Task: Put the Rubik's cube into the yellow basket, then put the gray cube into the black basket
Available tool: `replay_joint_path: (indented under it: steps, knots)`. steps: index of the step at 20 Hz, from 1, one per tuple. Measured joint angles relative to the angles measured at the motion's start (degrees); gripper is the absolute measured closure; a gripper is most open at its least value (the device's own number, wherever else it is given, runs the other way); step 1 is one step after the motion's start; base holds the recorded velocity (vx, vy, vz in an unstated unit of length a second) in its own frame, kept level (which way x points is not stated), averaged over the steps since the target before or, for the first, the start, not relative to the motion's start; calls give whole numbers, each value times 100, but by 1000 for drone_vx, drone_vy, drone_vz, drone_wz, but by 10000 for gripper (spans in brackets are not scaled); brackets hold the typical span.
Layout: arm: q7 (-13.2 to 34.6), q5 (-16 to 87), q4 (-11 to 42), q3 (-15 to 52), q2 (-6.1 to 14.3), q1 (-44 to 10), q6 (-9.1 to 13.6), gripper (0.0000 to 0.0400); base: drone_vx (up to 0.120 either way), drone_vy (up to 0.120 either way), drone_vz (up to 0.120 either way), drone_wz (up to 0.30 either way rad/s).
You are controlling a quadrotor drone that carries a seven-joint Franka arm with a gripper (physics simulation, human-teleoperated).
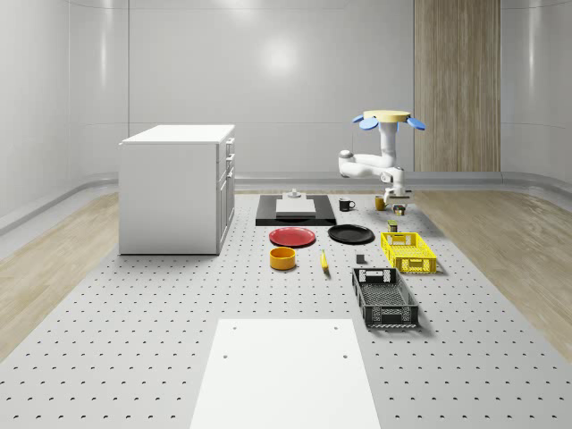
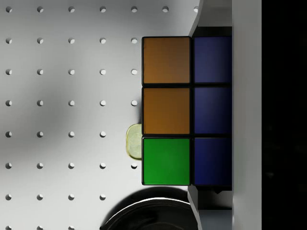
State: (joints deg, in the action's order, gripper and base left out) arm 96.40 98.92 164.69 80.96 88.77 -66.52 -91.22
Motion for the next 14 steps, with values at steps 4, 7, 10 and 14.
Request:
replay_joint_path:
  steps: [4, 7, 10, 14]
  knots:
    - [3, -8, -1, 3, 21, -3, -19, 75, 120, 0, 0, 0]
    - [4, -14, -1, 5, 35, -6, -33, 75, 120, 0, 0, 0]
    - [6, -19, -2, 7, 49, -8, -46, 75, 120, 0, 0, 0]
    - [8, -26, -2, 9, 66, -11, -62, 75, 120, 0, 0, 0]
